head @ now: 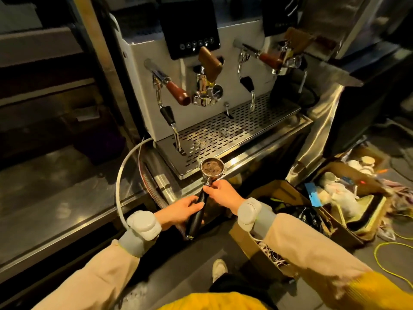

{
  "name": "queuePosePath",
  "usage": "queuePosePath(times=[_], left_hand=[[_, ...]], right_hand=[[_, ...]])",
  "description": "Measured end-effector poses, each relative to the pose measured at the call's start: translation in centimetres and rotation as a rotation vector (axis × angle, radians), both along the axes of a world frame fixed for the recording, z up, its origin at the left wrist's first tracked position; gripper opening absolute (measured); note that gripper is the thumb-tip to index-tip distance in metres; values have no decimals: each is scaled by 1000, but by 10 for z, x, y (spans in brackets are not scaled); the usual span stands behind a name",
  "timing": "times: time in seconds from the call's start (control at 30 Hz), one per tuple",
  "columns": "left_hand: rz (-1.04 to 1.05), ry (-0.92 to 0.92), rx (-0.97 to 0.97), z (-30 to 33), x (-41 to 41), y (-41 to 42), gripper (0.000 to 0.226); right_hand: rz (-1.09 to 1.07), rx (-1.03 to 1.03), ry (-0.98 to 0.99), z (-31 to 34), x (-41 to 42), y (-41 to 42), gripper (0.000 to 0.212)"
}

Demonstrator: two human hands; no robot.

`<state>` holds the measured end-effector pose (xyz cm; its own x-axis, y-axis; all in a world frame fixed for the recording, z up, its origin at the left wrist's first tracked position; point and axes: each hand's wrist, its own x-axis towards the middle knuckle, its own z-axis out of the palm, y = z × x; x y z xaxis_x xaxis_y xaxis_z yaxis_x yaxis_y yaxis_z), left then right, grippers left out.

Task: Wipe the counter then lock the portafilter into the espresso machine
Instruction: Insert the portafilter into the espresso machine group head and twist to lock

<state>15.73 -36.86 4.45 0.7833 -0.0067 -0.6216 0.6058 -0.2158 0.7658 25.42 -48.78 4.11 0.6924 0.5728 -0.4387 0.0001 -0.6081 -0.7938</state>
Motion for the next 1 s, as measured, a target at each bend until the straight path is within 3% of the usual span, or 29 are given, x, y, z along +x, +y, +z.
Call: queuePosePath(times=[0.13,0.2,0.4,0.53,1.0], left_hand=[[28,-10,-22,7,45,-13,7],[70,-25,-37,11,71,-19,15],[141,-70,6,14,89,-21,14],[147,-82,74,23,107,-21,26],[435,-159,-12,37,129,25,16]], right_hand=[[-1,16,-25,2,48,-11,34],[22,29,-21,3,79,-14,33],[12,112,20,6,102,-12,33],[46,147,52,12,123,-8,31],[114,247,41,35,152,50,30]])
